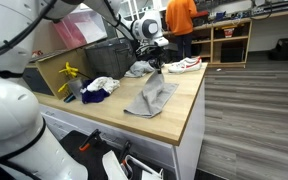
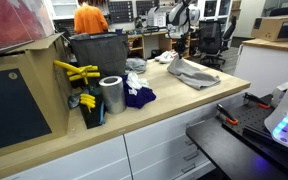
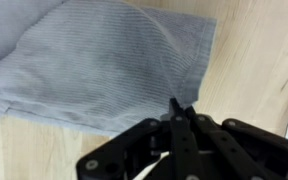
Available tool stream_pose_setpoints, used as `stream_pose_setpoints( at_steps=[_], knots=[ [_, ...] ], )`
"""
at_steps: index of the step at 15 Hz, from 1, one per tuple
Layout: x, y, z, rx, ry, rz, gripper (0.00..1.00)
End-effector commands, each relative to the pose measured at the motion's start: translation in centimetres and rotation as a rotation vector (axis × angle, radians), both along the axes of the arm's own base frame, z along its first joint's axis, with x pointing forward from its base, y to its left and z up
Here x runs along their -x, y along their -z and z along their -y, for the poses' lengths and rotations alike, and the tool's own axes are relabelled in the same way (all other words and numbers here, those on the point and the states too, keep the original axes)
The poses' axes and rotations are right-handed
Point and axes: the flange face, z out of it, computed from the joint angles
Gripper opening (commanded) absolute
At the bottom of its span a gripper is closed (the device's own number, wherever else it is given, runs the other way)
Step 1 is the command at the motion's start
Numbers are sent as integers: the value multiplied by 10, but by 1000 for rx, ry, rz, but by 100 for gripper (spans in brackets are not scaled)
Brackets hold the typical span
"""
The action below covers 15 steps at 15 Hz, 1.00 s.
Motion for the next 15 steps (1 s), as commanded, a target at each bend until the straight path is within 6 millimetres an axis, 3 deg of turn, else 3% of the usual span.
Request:
stream_pose_setpoints(
  at_steps=[1,8,9,15],
  knots=[
    [14,-9,20,85,73,-6,1],
    [33,5,63,233,219,-59,1],
    [35,7,69,245,243,-65,23],
    [43,3,78,299,284,-40,65]
  ],
)
